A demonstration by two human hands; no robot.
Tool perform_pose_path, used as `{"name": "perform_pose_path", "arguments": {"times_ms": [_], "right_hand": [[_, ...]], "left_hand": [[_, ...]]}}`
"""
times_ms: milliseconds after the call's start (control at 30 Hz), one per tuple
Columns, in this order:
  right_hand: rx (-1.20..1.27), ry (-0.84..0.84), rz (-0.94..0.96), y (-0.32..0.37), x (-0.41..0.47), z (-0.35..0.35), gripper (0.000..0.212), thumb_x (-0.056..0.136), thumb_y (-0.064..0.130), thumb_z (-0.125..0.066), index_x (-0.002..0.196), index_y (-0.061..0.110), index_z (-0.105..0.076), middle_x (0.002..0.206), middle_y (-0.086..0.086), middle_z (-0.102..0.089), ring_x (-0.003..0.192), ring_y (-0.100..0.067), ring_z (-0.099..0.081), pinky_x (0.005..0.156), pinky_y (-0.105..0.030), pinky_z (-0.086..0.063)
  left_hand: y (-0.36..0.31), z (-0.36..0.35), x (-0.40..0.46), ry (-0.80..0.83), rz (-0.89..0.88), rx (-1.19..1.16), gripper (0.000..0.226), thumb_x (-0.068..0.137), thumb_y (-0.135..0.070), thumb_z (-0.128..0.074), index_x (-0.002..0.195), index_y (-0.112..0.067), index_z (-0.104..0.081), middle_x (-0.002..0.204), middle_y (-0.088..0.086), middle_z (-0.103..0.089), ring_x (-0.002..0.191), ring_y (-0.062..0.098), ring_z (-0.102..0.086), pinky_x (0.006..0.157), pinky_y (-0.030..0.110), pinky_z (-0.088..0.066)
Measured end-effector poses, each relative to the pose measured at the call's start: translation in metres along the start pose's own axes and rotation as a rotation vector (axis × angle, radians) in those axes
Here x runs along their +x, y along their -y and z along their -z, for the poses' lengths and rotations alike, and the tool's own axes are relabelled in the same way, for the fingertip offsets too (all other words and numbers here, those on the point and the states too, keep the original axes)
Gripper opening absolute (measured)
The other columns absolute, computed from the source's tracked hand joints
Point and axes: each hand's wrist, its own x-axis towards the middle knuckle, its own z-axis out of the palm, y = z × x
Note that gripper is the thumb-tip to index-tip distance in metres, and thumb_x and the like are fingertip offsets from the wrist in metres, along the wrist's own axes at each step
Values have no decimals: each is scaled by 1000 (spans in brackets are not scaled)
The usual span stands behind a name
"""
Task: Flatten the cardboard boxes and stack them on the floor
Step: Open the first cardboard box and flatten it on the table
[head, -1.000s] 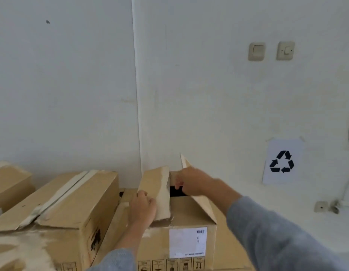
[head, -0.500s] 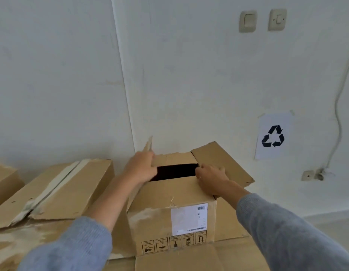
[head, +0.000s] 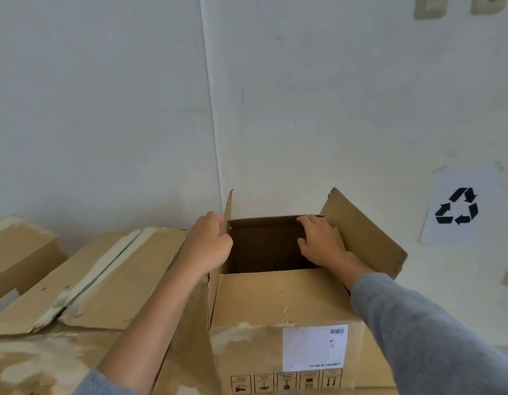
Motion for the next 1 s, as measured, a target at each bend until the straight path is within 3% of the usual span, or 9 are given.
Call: {"name": "perform_pose_path", "arguments": {"times_ms": [133,200,333,433,600,700,833,933,1000], "right_hand": [[78,-83,-2,-5,32,-5,67,87,16,-55,146,20,-23,153,1,-27,145,-24,-16,109,-50,-34],[169,-38,-42,-1,49,-8,65,88,16,-56,145,17,-25,154,-2,-25,142,-25,-22,109,-46,-37],[203,485,50,14,54,-5,35,90,32,-55,121,16,-56,127,-7,-56,112,-22,-54,99,-37,-45],[128,783,257,28,27,4,25,90,32,-56,112,20,-62,103,4,-59,95,-13,-54,85,-27,-43],[281,610,278,34,7,32,12,88,13,-60,96,23,-60,90,7,-57,89,-10,-55,80,-20,-44],[363,470,287,40,-4,59,12,89,11,-57,99,17,-60,83,13,-53,76,-1,-50,69,-13,-41],[305,274,278,50,-21,76,17,89,10,-55,105,13,-60,82,12,-51,74,-5,-47,62,-11,-36],[303,132,293,58,-30,90,16,88,8,-56,102,12,-62,85,9,-53,72,-3,-46,62,-10,-36],[282,74,292,62,-36,98,15,87,6,-56,100,11,-62,85,7,-54,73,-5,-47,61,-8,-37]], "left_hand": [[6,-1,1,-17,23,-78,41,92,-7,-38,132,-15,-41,128,2,-48,109,16,-46,85,29,-38],[7,-1,0,-34,33,-98,43,94,-9,-38,136,-17,-39,137,1,-46,121,17,-45,91,27,-37],[4,-6,1,-71,51,-156,45,93,-9,-40,137,-18,-41,137,-1,-47,123,15,-45,95,27,-36],[8,-8,0,-117,86,-327,43,90,-8,-45,131,-20,-49,124,-7,-51,114,10,-46,92,28,-36],[16,-12,-7,-164,216,-810,24,91,-30,-50,105,-13,-58,91,0,-62,84,16,-58,69,30,-42],[21,-19,-17,-192,226,-1080,34,86,-50,-48,87,-18,-59,86,2,-62,88,21,-58,82,35,-44],[22,-40,-46,-224,57,-833,32,78,-54,-58,102,-35,-49,106,-12,-55,101,10,-53,94,31,-43],[27,-53,-58,-107,7,-744,78,70,-36,-77,135,-37,-34,129,-14,-45,117,7,-48,96,29,-43],[38,-59,-55,-90,-35,-698,94,64,-23,-83,138,-41,-29,130,-7,-49,118,12,-52,93,33,-50]]}}
